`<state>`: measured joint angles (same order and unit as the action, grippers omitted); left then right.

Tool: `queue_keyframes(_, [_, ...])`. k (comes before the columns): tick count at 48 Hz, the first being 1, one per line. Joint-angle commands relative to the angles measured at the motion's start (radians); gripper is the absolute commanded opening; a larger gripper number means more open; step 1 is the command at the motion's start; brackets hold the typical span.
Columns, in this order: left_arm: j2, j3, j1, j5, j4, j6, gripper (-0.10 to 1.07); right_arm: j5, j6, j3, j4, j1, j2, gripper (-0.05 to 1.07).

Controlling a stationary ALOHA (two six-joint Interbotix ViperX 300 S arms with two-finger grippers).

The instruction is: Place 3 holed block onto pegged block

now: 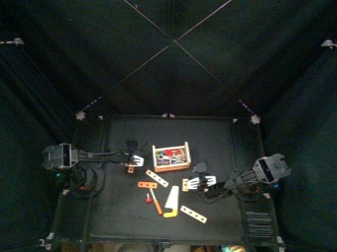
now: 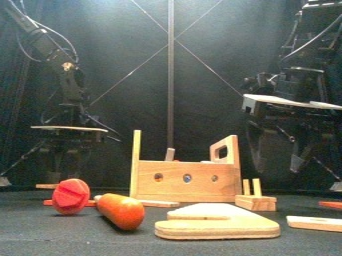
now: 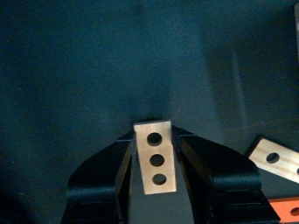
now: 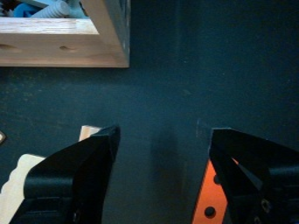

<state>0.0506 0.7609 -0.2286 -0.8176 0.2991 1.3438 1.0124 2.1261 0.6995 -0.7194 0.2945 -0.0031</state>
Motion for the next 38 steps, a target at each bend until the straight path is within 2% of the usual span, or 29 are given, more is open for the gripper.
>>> queue_keyframes(1, [0.025,-0.012,0.005,-0.002,0.025,0.002,0.55,0.000,-0.002,-0.008,-0.002,0.005,-0.031,1.00])
queue_keyframes(6, [0.054,-0.025,0.023,0.003,0.048,-0.003,0.55,0.000,-0.002,-0.005,-0.003,0.008,-0.038,1.00])
queue_keyframes(15, [0.149,-0.034,0.087,0.044,0.164,-0.029,0.55,0.003,0.002,0.018,0.000,0.008,-0.071,1.00])
queue_keyframes(22, [0.222,-0.023,0.153,0.130,0.256,-0.038,0.55,0.003,0.002,0.046,0.000,0.008,-0.115,1.00])
queue_keyframes(30, [0.247,0.000,0.190,0.345,0.351,-0.038,0.55,0.003,0.006,0.083,0.005,0.011,-0.163,1.00])
queue_keyframes(38, [0.225,0.014,0.195,0.624,0.357,-0.035,0.55,0.003,0.011,0.109,0.041,0.011,-0.195,1.00])
